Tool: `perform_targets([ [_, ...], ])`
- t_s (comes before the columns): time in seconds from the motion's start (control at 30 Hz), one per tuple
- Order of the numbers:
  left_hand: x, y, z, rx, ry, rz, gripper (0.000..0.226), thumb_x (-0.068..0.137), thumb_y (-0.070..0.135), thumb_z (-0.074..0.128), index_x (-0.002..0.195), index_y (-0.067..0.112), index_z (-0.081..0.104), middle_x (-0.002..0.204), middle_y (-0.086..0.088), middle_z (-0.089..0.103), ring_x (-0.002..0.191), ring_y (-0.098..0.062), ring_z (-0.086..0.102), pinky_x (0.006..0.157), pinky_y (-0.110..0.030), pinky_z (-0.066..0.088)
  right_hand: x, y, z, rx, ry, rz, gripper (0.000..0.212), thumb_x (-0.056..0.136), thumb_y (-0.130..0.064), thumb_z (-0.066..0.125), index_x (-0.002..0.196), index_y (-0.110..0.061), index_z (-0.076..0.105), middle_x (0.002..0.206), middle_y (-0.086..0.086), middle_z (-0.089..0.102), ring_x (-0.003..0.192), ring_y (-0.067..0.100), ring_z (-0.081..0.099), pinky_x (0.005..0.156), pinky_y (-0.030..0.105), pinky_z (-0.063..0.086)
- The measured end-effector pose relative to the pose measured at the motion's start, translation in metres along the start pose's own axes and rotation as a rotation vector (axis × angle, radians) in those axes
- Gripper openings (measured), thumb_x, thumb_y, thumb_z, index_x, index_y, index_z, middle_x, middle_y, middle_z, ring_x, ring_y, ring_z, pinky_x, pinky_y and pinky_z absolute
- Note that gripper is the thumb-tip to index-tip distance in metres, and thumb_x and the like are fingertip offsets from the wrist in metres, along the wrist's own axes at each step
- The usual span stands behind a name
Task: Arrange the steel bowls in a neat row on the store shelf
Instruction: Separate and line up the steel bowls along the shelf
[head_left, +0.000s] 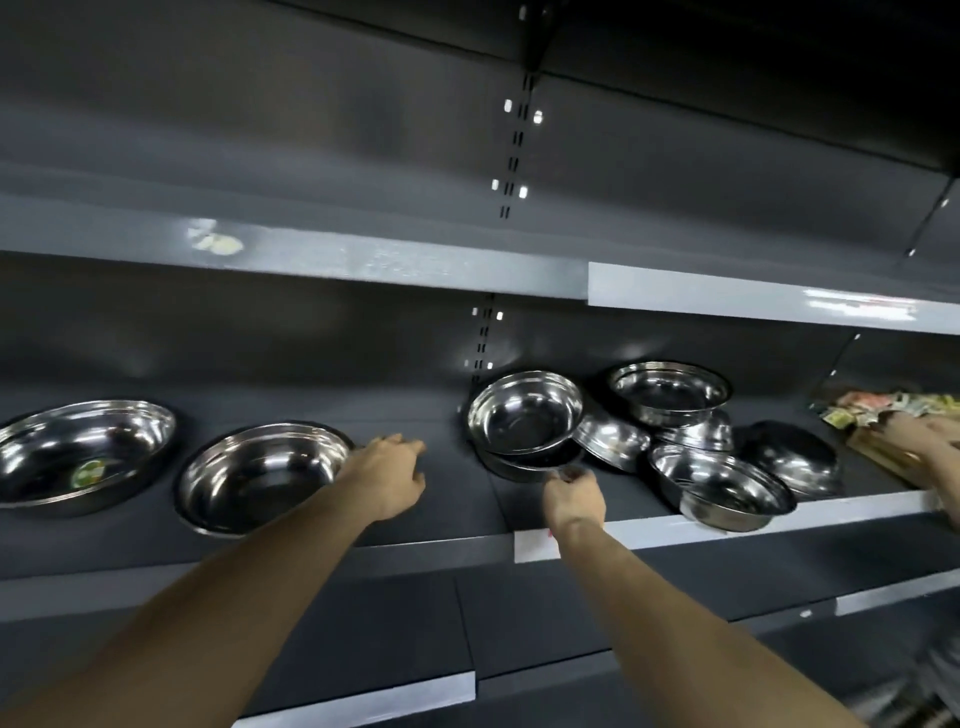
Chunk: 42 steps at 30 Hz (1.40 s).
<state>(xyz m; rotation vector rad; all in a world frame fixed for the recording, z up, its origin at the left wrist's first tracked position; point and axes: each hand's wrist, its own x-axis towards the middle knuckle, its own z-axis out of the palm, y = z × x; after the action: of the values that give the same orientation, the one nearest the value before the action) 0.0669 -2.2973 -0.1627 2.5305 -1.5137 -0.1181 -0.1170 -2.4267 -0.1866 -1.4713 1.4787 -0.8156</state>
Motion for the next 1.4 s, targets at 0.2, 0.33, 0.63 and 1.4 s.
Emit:
perform_targets([
  [0.2, 0.027, 0.058, 0.022, -0.018, -0.089, -0.082, 0.062, 0.096, 0.042, 0.047, 0.151, 0.019, 0.030, 0.156, -0.010, 0.033, 0.141, -0.030, 0.035, 0.112, -0.042, 0.035, 0.053, 0.000, -0.022, 0.062, -0.083, -0.004, 0.049, 0.094, -0.036, 0.059, 0.132, -0.005, 0.051, 0.116, 0.011, 0.066, 0.117, 0.032, 0.059, 0.091, 0.027, 0.040],
  [0.33, 0.031, 0.072, 0.029, 0.035, -0.105, -0.126, 0.058, 0.095, 0.041, 0.048, 0.147, 0.017, 0.035, 0.151, -0.011, 0.037, 0.137, -0.032, 0.038, 0.110, -0.044, 0.038, 0.081, -0.002, -0.021, 0.067, -0.150, -0.003, 0.072, 0.092, -0.047, 0.059, 0.148, -0.008, 0.036, 0.131, 0.017, 0.062, 0.119, 0.036, 0.060, 0.105, 0.036, 0.045],
  [0.63, 0.027, 0.051, 0.016, 0.116, -0.088, -0.237, 0.059, 0.095, 0.039, 0.047, 0.149, 0.019, 0.035, 0.152, -0.009, 0.037, 0.138, -0.031, 0.035, 0.113, -0.043, 0.035, 0.098, -0.009, 0.009, 0.085, -0.220, -0.021, 0.052, 0.090, -0.032, 0.058, 0.137, -0.013, 0.046, 0.107, 0.018, 0.072, 0.100, 0.037, 0.070, 0.093, 0.049, 0.055],
  [1.4, -0.001, -0.021, -0.040, 0.227, 0.074, -0.459, 0.047, 0.092, 0.023, 0.050, 0.138, 0.014, 0.046, 0.139, -0.009, 0.045, 0.131, -0.029, 0.041, 0.107, -0.040, 0.039, 0.025, -0.021, 0.050, 0.326, -0.544, 0.045, 0.012, 0.093, -0.004, 0.049, 0.088, -0.008, 0.059, 0.051, 0.001, 0.059, 0.051, 0.013, 0.049, 0.046, 0.023, 0.039],
])
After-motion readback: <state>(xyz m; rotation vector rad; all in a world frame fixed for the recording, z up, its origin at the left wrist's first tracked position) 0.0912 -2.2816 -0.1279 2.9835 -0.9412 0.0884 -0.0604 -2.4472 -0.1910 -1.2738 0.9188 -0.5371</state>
